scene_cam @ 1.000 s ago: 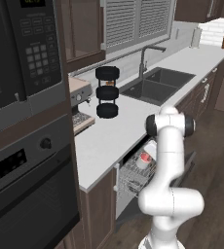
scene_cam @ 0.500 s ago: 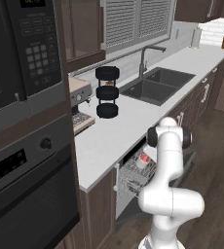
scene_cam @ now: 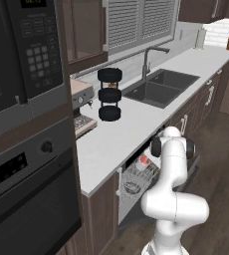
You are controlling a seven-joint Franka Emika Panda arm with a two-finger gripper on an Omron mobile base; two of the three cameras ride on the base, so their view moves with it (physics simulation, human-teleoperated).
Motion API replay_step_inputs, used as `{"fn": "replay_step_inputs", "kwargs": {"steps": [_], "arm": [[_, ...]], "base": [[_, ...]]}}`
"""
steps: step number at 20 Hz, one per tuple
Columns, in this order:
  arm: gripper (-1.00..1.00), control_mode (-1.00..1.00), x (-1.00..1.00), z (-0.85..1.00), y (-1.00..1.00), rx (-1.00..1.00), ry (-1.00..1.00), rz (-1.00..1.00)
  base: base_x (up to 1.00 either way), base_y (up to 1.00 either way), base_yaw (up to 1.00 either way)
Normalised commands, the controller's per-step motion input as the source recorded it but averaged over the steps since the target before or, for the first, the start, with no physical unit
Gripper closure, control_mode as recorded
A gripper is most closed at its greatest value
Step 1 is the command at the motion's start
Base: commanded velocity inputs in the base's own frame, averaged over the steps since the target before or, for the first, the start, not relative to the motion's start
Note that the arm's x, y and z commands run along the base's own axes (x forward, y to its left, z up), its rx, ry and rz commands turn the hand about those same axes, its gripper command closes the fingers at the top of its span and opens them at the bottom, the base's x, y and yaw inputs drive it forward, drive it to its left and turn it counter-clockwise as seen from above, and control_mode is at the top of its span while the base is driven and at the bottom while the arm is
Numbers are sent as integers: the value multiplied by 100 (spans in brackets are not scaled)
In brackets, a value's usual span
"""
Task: Pick up the cup and bowl from the counter, place them in the dishwasher, and close the dishwasher door.
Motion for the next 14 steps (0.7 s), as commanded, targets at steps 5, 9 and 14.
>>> {"fn": "replay_step_inputs", "kwargs": {"steps": [5,9,14], "arm": [[-100,-100,-10,-19,-4,0,-5,0],[-100,-100,-19,19,-3,0,-3,0],[-100,-100,-43,62,-17,2,-1,0]], "base": [[0,0,0],[0,0,0],[0,0,0]]}}
